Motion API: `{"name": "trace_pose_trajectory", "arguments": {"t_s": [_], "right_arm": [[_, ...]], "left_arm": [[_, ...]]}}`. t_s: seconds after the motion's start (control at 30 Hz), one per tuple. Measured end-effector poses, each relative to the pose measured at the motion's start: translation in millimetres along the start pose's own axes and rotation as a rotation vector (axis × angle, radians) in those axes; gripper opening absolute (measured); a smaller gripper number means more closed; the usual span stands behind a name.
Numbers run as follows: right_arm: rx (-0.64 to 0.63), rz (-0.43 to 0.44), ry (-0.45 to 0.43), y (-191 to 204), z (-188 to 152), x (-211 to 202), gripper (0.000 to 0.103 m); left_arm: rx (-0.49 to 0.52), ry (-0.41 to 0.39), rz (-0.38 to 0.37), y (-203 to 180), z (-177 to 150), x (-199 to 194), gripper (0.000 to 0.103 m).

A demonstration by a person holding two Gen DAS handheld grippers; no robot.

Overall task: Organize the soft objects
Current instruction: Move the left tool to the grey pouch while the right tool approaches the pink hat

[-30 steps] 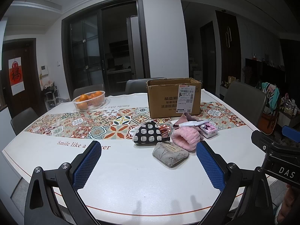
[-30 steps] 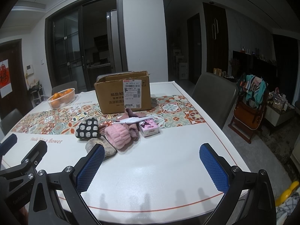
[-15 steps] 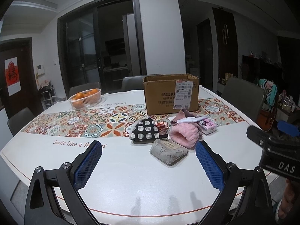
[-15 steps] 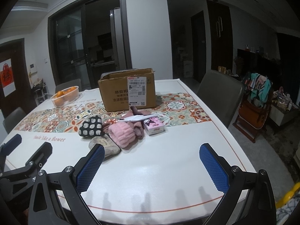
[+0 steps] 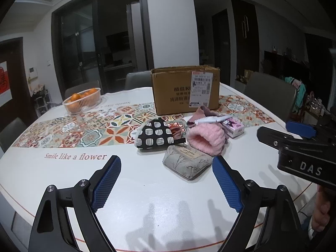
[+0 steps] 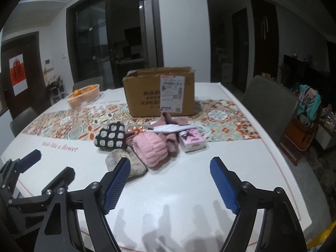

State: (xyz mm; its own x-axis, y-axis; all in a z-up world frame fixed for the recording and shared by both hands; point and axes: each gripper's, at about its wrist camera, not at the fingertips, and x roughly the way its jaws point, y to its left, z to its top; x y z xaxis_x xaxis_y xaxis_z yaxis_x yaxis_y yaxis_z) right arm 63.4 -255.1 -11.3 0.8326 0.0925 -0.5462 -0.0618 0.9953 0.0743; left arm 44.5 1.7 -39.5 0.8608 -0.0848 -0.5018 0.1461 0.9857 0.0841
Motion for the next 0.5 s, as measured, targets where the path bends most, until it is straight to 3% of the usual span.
{"name": "trace_pose_trajectory", "arguments": {"t_s": [0.5], "right_arm": [[-0.032, 0.089, 0.157, 17, 2, 74, 0.057]], "left_arm": [[0.130, 0.134, -0.157, 0, -5, 67, 0.088]]}}
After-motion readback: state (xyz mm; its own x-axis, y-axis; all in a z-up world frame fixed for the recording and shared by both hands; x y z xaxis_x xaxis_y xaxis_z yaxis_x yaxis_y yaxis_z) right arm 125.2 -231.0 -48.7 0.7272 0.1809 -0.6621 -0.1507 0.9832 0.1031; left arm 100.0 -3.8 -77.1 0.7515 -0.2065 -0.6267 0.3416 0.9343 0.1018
